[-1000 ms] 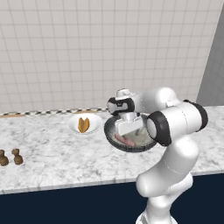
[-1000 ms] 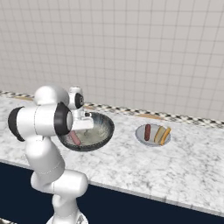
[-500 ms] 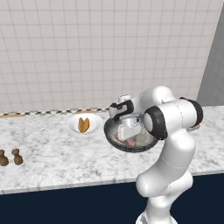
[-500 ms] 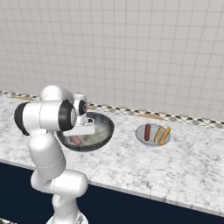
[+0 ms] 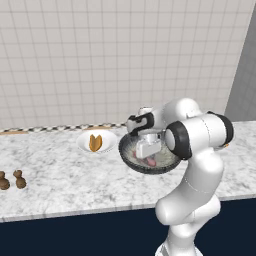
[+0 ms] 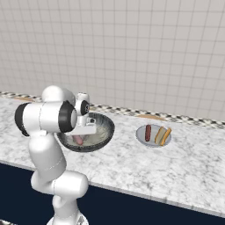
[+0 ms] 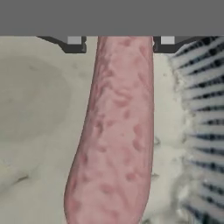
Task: Place one bun and one sausage from the bowl on each plate.
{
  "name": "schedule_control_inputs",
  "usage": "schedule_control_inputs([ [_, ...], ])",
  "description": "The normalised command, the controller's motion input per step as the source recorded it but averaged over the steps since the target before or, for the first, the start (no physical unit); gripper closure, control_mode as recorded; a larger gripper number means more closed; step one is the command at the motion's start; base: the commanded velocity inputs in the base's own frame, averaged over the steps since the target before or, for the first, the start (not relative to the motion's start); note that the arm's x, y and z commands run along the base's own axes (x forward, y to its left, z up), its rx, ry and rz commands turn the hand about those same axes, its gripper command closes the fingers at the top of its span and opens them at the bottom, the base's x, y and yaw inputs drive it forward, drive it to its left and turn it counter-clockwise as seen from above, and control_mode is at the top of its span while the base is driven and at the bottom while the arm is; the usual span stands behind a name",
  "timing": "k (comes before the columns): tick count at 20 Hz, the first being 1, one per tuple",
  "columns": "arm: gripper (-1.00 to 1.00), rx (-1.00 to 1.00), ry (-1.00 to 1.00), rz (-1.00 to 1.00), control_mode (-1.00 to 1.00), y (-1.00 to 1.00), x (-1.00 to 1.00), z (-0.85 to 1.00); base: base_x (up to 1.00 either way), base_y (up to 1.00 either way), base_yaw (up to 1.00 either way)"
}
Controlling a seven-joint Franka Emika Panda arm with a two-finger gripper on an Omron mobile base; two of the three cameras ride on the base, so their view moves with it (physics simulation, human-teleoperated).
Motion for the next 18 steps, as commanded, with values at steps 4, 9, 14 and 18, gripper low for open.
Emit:
schedule_control_inputs([
  [4, 1.0, 0.1, -0.05, -0.13, -1.0, 0.0, -0.06, 0.68, 0.0, 0.0, 0.0],
  [9, 1.0, 0.08, -0.12, -0.1, -1.0, 0.08, -0.27, 1.0, 0.0, 0.0, 0.0],
  [14, 1.0, 0.0, -0.01, -0.22, -1.0, 0.85, 0.01, 0.99, 0.0, 0.0, 0.0],
  [18, 1.0, 0.0, 0.05, -0.33, -1.0, 1.0, 0.35, 0.76, 0.0, 0.0, 0.0],
])
